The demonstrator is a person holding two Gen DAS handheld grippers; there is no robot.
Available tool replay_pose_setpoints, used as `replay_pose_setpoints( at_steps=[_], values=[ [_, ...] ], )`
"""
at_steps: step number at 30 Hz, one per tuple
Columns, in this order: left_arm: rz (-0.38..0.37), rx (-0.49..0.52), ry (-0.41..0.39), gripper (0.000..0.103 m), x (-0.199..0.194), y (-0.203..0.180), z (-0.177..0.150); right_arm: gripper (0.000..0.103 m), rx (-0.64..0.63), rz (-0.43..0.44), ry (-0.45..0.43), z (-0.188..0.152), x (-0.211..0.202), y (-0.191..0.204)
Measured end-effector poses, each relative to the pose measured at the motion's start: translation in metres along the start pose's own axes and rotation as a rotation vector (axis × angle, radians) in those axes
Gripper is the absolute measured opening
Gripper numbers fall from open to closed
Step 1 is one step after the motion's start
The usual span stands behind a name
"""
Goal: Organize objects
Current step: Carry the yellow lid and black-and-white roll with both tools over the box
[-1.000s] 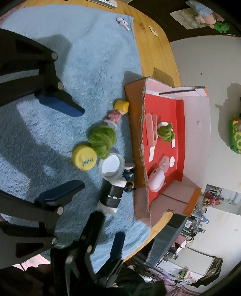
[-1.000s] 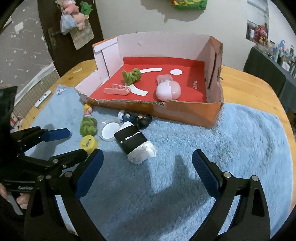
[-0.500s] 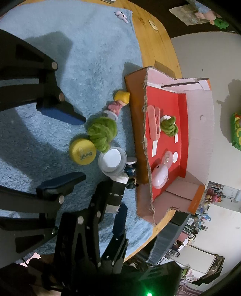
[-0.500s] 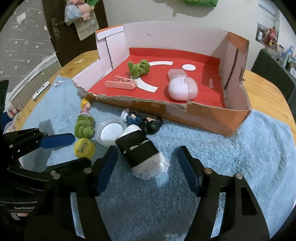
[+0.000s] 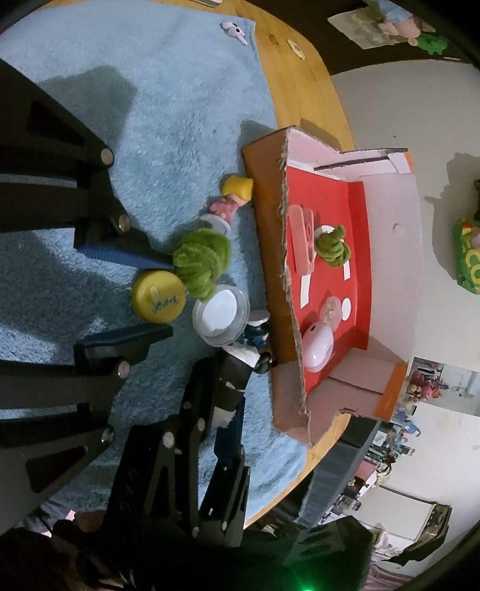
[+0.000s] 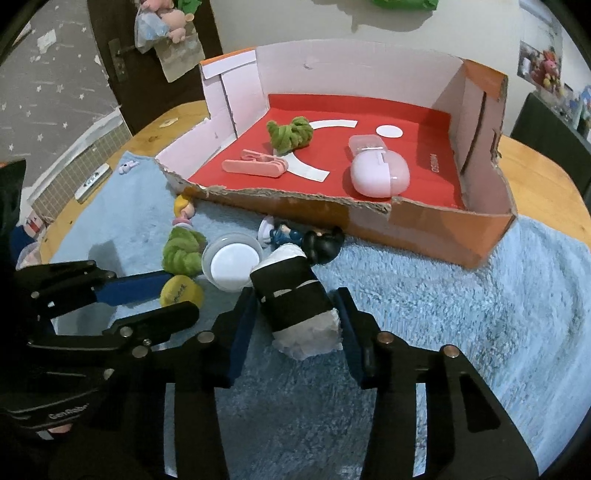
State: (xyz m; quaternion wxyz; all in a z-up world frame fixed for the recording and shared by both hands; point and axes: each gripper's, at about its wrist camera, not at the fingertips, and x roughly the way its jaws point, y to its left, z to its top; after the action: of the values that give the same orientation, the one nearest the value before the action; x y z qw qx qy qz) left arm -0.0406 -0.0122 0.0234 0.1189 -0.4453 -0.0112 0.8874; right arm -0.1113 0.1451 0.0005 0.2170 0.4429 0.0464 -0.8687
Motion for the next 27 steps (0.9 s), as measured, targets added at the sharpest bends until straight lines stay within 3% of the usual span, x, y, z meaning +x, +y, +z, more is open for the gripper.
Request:
replay_pose_setpoints(
  at_steps=[13, 27],
  values=[
    [0.013, 0.017, -0.015, 0.032, -0.011, -0.004, -0.008, 0.041, 0.09, 0.054, -0.043, -0.019, -0.025, -0.003],
    [-0.032, -0.015, -0.036, 0.031, -0.026, 0.004, -0.008, 0.041, 0.114, 0.089, -0.081, -0.03, -0.044, 0.007]
  ],
)
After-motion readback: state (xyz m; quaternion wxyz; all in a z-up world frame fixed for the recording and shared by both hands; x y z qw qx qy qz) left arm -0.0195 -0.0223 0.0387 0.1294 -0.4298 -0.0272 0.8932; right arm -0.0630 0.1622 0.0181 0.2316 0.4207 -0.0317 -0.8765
